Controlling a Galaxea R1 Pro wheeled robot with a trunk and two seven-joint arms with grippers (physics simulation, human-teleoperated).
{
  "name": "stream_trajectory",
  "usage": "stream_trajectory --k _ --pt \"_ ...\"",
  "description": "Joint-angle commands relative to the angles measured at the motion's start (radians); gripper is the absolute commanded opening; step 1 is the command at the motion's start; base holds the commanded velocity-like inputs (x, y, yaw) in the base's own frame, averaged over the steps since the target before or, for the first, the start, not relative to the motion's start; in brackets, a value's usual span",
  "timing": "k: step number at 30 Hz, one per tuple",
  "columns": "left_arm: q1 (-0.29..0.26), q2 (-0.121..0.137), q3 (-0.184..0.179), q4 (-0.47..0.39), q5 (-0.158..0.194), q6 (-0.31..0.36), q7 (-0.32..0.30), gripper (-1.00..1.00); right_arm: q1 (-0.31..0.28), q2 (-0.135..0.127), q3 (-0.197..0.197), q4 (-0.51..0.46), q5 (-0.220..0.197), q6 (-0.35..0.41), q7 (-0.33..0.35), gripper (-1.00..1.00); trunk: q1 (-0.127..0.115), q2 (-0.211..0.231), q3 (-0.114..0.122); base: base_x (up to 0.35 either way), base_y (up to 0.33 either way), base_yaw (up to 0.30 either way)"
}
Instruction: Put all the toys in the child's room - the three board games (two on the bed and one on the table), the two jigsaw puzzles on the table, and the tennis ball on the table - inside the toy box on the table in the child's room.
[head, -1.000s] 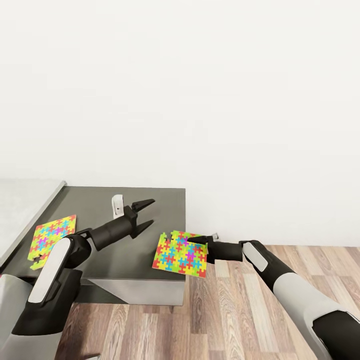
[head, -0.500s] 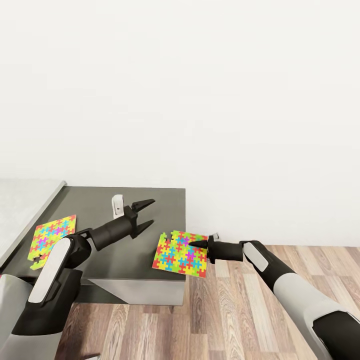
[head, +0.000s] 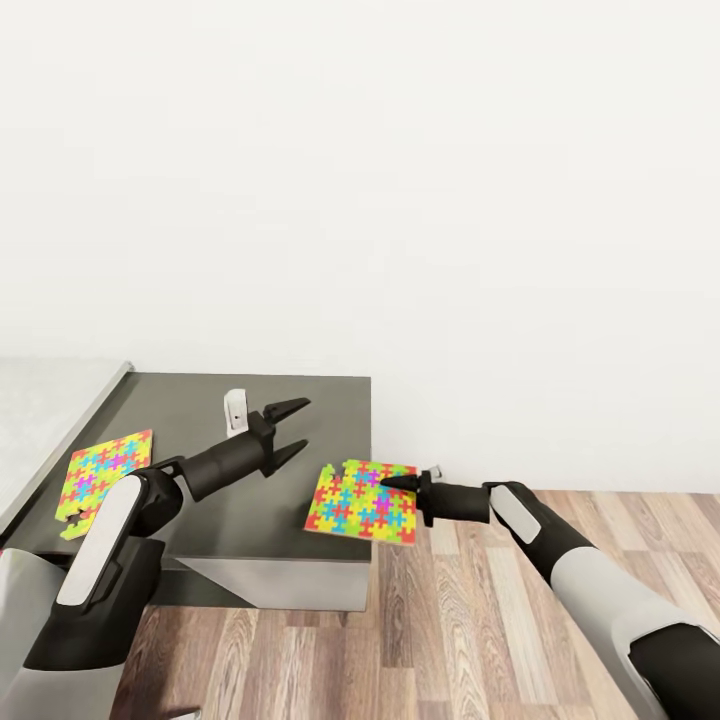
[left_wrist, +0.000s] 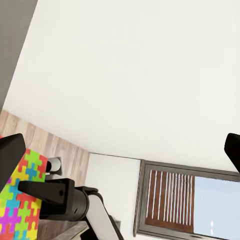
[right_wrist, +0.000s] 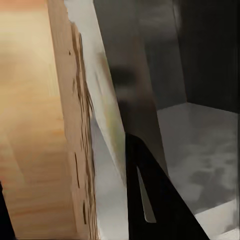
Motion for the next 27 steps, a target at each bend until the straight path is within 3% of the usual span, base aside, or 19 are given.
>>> stream_trajectory --k 1,14,27 --pt "0.0 0.0 -0.001 -0.001 0.011 -0.001 0.01 1.0 -0.001 -0.004 0.006 0.0 0.011 -0.004 0.006 -1.0 0.0 0.0 -0.001 0.0 0.0 0.0" --pt "0.01 -0.002 -0.017 -0.001 0.003 0.001 0.012 1.0 -0.005 -0.034 0.005 -0.019 0.01 -0.004 0.005 -1.0 0.0 0.0 -0.001 0.0 0.0 0.0" --pt "0.013 0.002 -0.019 -0.001 -0.001 0.002 0.008 1.0 0.007 -0.099 0.006 -0.131 0.011 -0.005 -0.015 -1.0 0.0 0.0 -0.001 0.0 0.0 0.0"
